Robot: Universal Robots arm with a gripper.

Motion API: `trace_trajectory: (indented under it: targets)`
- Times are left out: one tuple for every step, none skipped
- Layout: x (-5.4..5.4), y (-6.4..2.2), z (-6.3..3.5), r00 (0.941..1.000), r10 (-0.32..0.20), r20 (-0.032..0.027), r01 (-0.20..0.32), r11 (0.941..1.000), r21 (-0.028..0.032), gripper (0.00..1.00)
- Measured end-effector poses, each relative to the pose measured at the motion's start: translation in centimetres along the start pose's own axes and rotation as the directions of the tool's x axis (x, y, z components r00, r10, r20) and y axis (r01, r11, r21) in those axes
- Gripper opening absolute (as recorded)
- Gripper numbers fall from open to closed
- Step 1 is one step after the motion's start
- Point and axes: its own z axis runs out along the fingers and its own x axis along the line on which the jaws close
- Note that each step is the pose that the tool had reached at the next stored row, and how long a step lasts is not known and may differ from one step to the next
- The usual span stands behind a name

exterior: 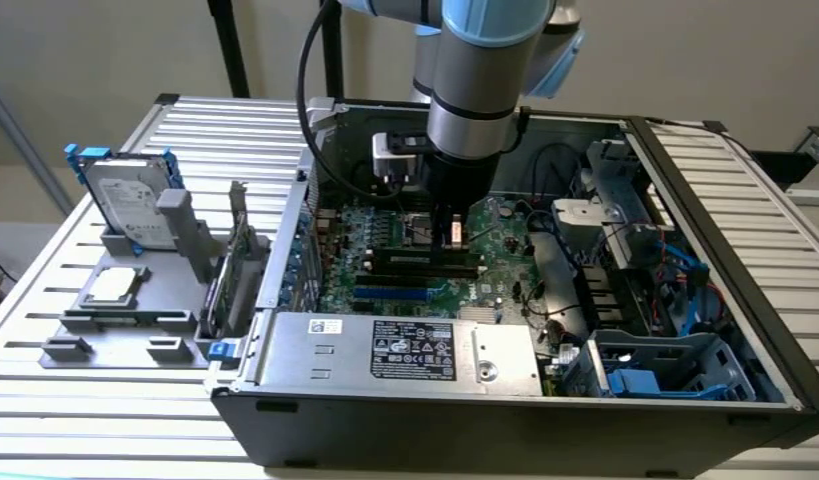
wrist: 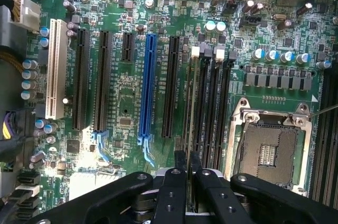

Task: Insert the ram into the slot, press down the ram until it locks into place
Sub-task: 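Insert the ram into the slot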

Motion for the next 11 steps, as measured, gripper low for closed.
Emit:
trace_trajectory:
  targets:
    - [-0.01,0.0,0.01,1.0,0.002,0.0001,-0.002,1.0,0.0001,0.14]
    - [-0.02,0.0,0.01,1.0,0.004,0.0,-0.004,1.0,0.0003,0.14]
    - [-0.02,0.0,0.02,1.0,0.007,0.0,-0.007,1.0,0.0007,0.14]
    - [-0.03,0.0,0.03,1.0,0.009,0.0,-0.009,1.0,0.0014,0.14]
    - [-0.03,0.0,0.04,0.9999,0.012,0.0,-0.012,0.9999,0.0021,0.14]
    - [-0.04,0.0,0.06,0.9999,0.015,0.0001,-0.015,0.9999,0.0035,0.14]
    - [-0.04,0.02,0.07,0.9999,0.017,0.0001,-0.017,0.9998,0.0051,0.14]
    - [-0.04,0.04,0.08,0.9998,0.019,0.0002,-0.019,0.9998,0.007,0.14]
    - [-0.05,0.08,0.09,0.9998,0.019,0.0002,-0.019,0.9998,0.0092,0.14]
    - [-0.05,0.14,0.09,0.9998,0.02,0.0,-0.02,0.9997,0.0117,0.14]
    - [-0.06,0.21,0.1,0.9998,0.02,-0.0004,-0.02,0.9997,0.0138,0.14]
